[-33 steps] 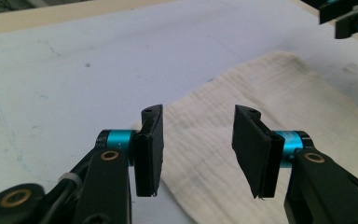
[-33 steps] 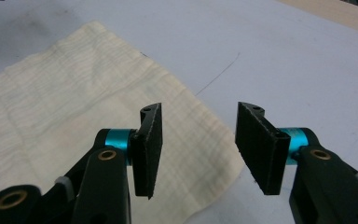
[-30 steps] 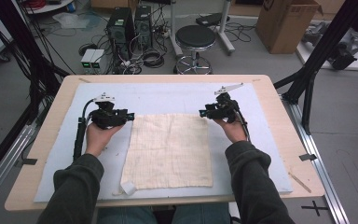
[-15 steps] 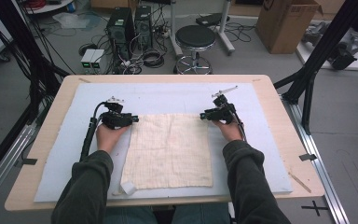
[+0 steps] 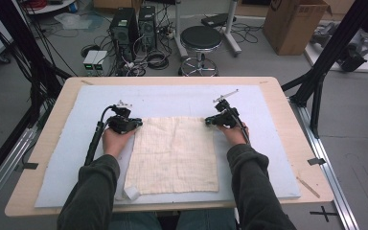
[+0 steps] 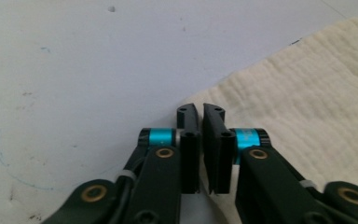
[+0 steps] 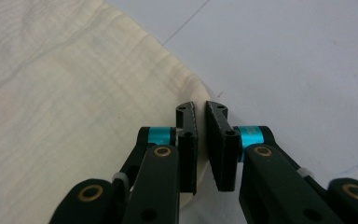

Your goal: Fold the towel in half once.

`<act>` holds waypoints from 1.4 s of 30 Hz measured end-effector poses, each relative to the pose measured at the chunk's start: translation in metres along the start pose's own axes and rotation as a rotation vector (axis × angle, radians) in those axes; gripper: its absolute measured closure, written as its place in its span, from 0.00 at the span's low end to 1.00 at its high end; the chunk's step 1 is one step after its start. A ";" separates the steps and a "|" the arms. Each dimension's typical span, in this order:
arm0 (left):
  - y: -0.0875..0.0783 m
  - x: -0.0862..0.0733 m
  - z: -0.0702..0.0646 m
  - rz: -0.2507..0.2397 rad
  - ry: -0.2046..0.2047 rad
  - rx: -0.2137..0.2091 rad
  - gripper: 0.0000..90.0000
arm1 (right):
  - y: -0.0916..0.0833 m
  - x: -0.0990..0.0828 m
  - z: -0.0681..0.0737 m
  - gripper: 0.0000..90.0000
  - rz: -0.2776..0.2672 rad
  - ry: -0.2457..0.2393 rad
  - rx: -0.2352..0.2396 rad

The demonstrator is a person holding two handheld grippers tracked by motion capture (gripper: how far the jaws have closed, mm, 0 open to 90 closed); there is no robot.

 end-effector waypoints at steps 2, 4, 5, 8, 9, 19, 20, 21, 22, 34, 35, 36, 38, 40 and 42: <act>-0.002 0.001 0.001 -0.009 0.000 -0.003 0.97 | -0.001 0.002 0.001 0.93 -0.009 -0.013 -0.010; -0.006 0.003 0.003 -0.027 -0.003 -0.002 0.97 | -0.005 0.003 0.000 0.93 -0.026 -0.003 -0.015; -0.008 0.004 0.004 -0.038 -0.007 -0.004 0.97 | -0.007 0.004 0.000 0.94 -0.039 0.002 -0.017; -0.018 0.008 0.007 -0.076 -0.019 -0.004 0.97 | -0.011 0.008 -0.002 0.94 -0.067 0.010 -0.009; -0.021 0.010 0.008 -0.087 -0.023 -0.005 0.97 | -0.013 0.010 -0.002 0.94 -0.072 0.014 -0.006; -0.044 0.022 0.009 -0.151 -0.018 -0.036 0.97 | -0.029 0.027 0.002 0.94 -0.139 0.020 0.020; -0.046 0.022 0.008 -0.152 -0.018 -0.039 0.97 | -0.031 0.027 0.002 0.94 -0.146 0.025 0.026; -0.048 0.023 0.007 -0.155 -0.012 -0.042 0.97 | -0.033 0.027 0.002 0.94 -0.153 0.027 0.034; -0.051 0.023 0.005 -0.160 -0.001 -0.048 0.97 | -0.035 0.027 0.003 0.94 -0.155 0.030 0.040; -0.069 0.017 -0.013 -0.143 0.079 -0.067 0.97 | -0.059 0.021 0.014 0.94 -0.210 0.000 0.088; -0.071 0.016 -0.013 -0.147 0.080 -0.073 0.97 | -0.061 0.020 0.014 0.94 -0.215 -0.001 0.093; -0.074 0.015 -0.014 -0.156 0.081 -0.079 0.97 | -0.063 0.020 0.015 0.94 -0.220 -0.002 0.098; -0.077 0.013 -0.015 -0.162 0.087 -0.084 0.97 | -0.066 0.019 0.016 0.94 -0.221 -0.001 0.102; -0.080 0.012 -0.016 -0.165 0.091 -0.088 0.97 | -0.069 0.017 0.017 0.94 -0.234 -0.001 0.117; -0.083 0.010 -0.018 -0.178 0.090 -0.098 0.97 | -0.070 0.016 0.017 0.94 -0.237 -0.006 0.120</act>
Point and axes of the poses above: each handheld gripper's, and its own axes: y roughly forward along the jaws, x roughly out of its top, z roughly to its left, the point moved 2 cm from there along y, roughly forward along the jaws, and after that the axes turned 10 degrees about -x, right-handed, at the moved point
